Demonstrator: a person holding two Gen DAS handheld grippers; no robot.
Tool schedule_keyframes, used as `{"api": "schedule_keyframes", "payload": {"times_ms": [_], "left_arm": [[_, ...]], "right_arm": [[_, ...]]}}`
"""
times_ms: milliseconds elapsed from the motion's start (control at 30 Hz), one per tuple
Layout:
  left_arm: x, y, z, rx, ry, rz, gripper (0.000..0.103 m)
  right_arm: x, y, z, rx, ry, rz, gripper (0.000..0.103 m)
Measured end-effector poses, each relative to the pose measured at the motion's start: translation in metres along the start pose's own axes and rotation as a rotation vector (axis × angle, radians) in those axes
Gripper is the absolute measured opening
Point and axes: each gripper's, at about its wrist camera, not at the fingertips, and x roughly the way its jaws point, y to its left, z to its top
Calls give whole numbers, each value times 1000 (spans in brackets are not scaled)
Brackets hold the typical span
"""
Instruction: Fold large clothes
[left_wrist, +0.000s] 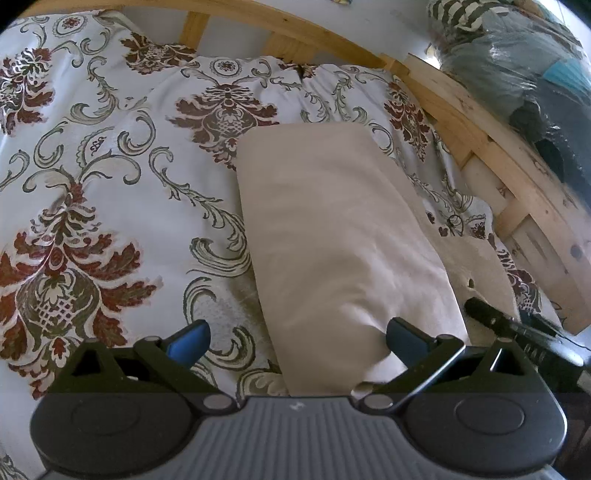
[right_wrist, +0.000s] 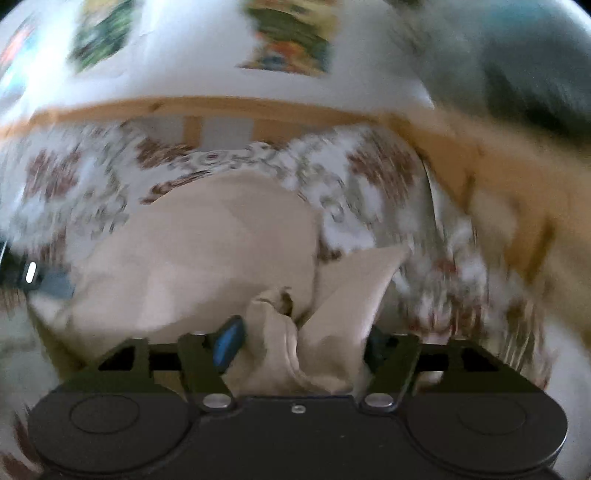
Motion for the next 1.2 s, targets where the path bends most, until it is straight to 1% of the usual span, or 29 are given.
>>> {"api": "schedule_keyframes", "payload": {"times_ms": [67, 133, 267, 367, 500, 600, 667, 767, 833, 867, 933, 967, 1100, 1167, 1200], "left_arm": [[1, -1, 0, 4, -2, 2, 103], [0, -2, 1, 11, -5, 4, 103], [0, -2, 1, 18, -5, 7, 103], [1, -2, 1, 15, -5, 4, 103], [1, 0, 0, 14, -1, -2, 103], [1, 0, 0, 13, 0, -3, 103], [1, 1, 1, 5, 3, -10, 102], [1, 8, 7, -29, 15, -52, 102], [1, 17, 15, -68, -11, -109, 102], [2, 21, 20, -82, -25, -125, 102], [9, 29, 32, -108, -48, -135, 102], [15, 33, 40, -117, -46, -139, 102], [49, 42, 62, -107, 26, -174, 102], [66, 44, 68, -100, 74, -184, 102], [74, 44, 69, -99, 96, -205, 102]], "right_arm": [[5, -18, -1, 120, 24, 15, 78], [11, -35, -2, 243, 43, 45, 80], [24, -53, -6, 447, 78, 133, 84], [32, -62, -8, 556, 84, 178, 88], [42, -60, -10, 570, 102, 188, 90], [47, -53, -11, 527, 125, 179, 93], [48, -49, -11, 502, 126, 174, 96], [50, -47, -13, 488, 128, 172, 99], [50, -43, -15, 469, 126, 165, 100], [49, -42, -15, 465, 123, 164, 100], [48, -42, -16, 473, 115, 171, 102], [47, -43, -16, 481, 111, 177, 102], [47, -46, -17, 521, 90, 200, 101], [47, -46, -17, 524, 79, 202, 97], [47, -46, -18, 519, 74, 201, 97]]}}
